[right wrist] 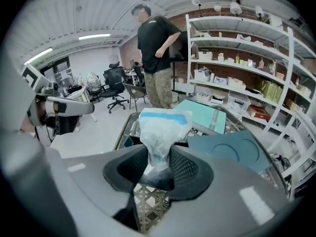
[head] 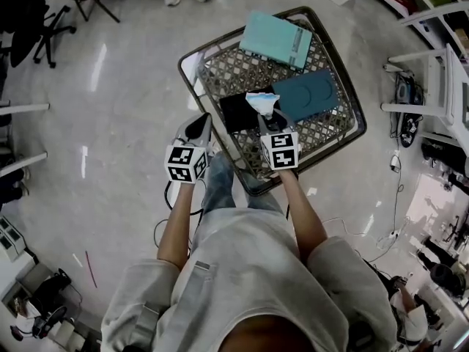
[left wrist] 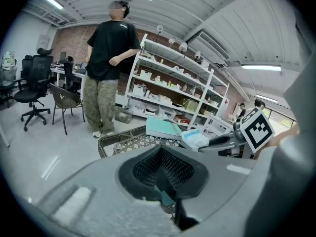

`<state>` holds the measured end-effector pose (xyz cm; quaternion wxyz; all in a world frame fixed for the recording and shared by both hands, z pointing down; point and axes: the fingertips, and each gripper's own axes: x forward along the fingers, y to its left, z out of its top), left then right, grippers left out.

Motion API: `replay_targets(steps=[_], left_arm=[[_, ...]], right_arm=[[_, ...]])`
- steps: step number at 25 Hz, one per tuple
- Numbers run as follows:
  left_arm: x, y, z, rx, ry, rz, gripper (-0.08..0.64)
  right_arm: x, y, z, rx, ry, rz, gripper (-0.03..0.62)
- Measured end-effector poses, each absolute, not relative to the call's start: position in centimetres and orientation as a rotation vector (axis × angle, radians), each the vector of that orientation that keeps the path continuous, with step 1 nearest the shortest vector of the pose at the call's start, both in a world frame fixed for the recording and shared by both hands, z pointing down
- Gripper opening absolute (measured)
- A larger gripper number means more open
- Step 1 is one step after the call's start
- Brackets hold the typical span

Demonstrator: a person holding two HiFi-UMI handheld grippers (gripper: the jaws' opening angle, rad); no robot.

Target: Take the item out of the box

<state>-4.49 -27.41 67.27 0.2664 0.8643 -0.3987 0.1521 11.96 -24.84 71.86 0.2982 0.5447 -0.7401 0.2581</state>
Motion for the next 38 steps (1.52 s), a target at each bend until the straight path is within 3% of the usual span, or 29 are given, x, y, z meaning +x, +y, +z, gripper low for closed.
replay_targets(steps=[25,38], left_arm=[[-0.2,-31.0,52.0,2.578,-1.227,0.208,0.005],[0.4,-31.2,46.8,2.652,-1.293,0.154,0.005]], right_arm=[[18.3,-28.3,54.2,1.679,-2.179,0.323,0.132],[19.2,-29.0,49.0,1.729,-2.260,0.214,0.129]])
